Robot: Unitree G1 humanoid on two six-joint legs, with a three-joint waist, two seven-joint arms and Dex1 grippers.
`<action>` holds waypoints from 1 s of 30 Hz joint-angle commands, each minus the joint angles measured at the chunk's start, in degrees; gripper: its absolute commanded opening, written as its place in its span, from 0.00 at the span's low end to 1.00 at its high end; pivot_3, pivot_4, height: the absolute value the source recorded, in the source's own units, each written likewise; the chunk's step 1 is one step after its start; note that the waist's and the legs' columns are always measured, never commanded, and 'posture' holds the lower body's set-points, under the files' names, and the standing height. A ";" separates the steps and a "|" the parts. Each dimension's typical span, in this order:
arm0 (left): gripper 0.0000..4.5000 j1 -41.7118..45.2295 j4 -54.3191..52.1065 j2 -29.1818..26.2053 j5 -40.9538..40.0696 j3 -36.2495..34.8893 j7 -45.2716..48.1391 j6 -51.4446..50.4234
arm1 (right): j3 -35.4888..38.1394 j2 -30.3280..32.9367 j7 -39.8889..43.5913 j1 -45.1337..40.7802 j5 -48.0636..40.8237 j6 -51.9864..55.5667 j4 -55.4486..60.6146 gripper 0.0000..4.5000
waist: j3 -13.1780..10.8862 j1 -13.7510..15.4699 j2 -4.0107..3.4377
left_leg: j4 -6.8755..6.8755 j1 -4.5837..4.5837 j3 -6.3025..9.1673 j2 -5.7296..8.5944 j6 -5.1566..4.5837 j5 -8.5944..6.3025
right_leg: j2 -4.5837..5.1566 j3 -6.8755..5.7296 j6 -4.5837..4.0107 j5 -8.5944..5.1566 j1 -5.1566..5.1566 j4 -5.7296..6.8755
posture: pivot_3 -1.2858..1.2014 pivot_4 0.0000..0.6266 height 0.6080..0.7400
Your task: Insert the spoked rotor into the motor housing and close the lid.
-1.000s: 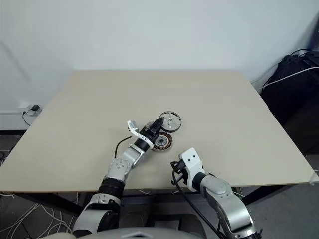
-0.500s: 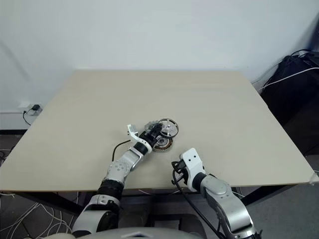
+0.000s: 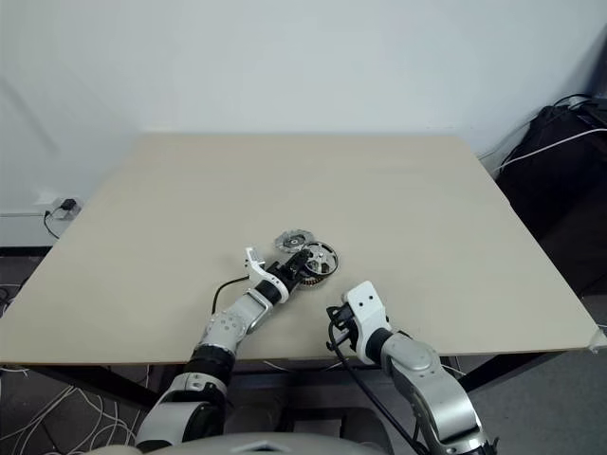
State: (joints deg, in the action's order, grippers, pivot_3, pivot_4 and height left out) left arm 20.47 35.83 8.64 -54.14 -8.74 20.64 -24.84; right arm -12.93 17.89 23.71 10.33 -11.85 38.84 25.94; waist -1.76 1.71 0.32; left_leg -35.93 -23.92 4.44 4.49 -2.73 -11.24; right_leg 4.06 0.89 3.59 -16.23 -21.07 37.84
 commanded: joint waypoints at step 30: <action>0.99 -11.14 -11.98 6.59 0.91 -2.51 -0.91 -1.37 | 0.52 -0.08 0.20 -2.08 -0.49 -1.55 1.02 0.00 | 0.09 -0.47 -0.06 | -0.03 0.11 0.00 -0.01 0.01 0.00 | -0.01 0.05 0.05 0.03 0.07 0.06 | 0.52 0.00 1.00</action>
State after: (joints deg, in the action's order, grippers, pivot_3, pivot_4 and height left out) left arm 17.02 27.37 6.93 -52.88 -12.89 19.89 -25.74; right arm -13.00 18.01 23.81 9.29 -11.86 38.82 25.87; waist -1.67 1.23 0.25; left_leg -35.96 -23.82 4.44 4.47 -2.73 -11.24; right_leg 4.04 0.95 3.61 -16.20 -21.00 37.89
